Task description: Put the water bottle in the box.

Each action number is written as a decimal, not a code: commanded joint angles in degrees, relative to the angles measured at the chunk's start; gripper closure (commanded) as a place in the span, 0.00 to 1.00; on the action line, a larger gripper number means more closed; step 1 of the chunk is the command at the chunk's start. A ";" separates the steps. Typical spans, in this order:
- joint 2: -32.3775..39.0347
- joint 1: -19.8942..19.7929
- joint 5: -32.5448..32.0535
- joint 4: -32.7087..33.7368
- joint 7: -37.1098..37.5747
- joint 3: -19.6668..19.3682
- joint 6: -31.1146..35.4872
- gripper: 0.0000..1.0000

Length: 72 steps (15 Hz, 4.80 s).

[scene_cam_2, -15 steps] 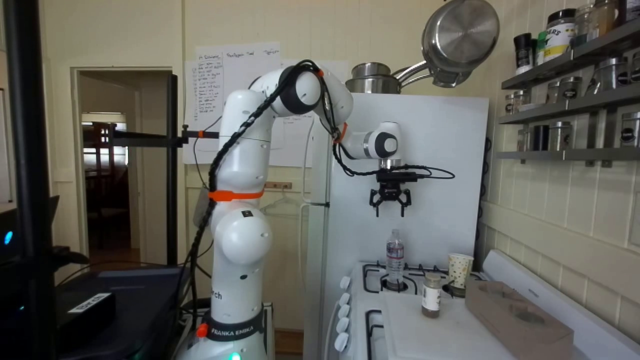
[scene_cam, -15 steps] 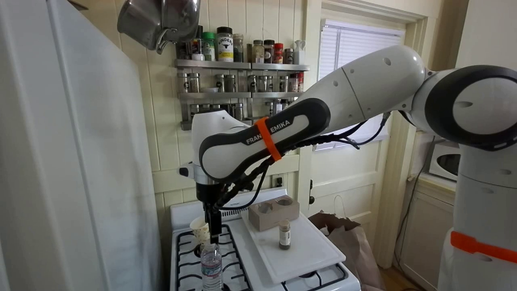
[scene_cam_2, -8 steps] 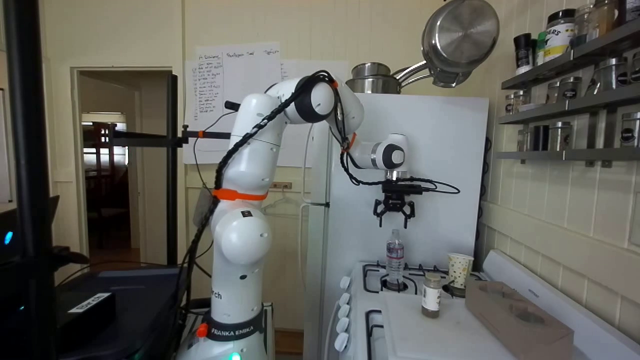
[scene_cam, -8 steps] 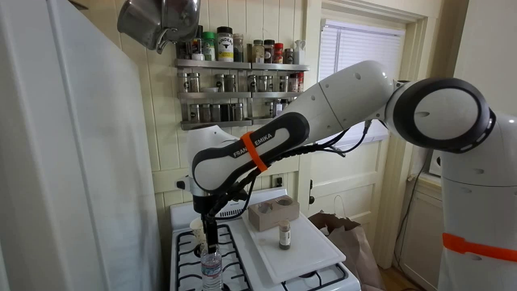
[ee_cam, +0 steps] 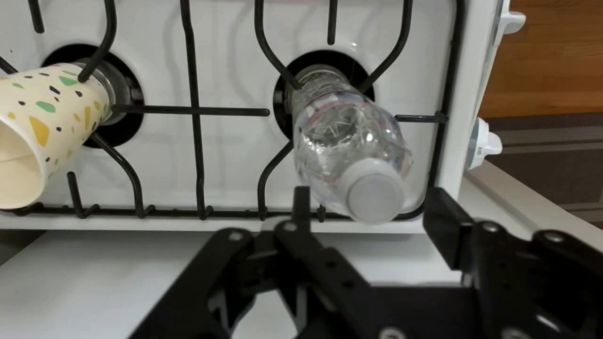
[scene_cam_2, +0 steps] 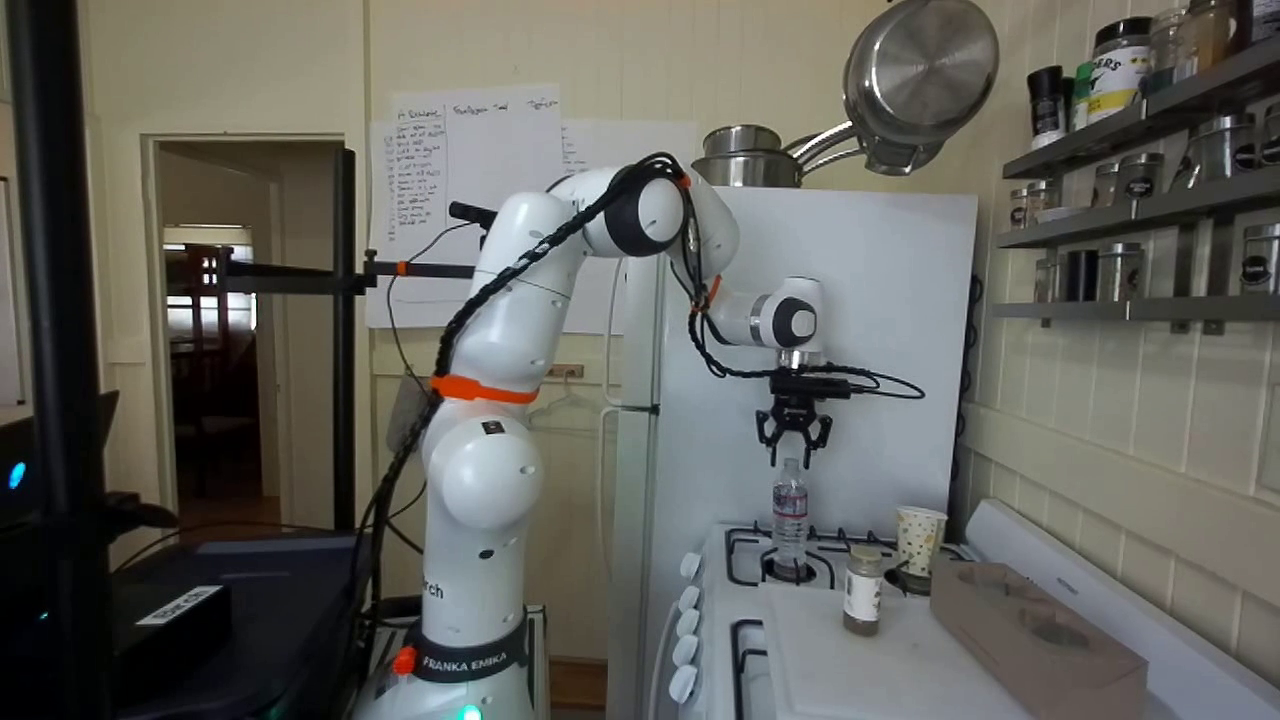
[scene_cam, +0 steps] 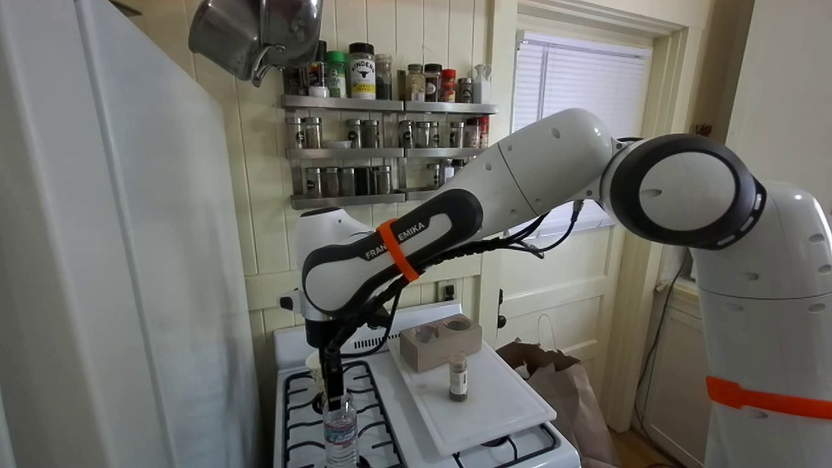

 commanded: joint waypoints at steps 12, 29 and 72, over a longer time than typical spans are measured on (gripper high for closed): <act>-6.18 -0.61 -0.53 -9.00 10.73 0.77 0.04 0.03; -7.66 -1.12 -5.28 -6.78 20.90 -0.41 -1.15 0.32; -31.73 -3.15 -1.18 -16.95 6.33 -9.36 -7.81 0.69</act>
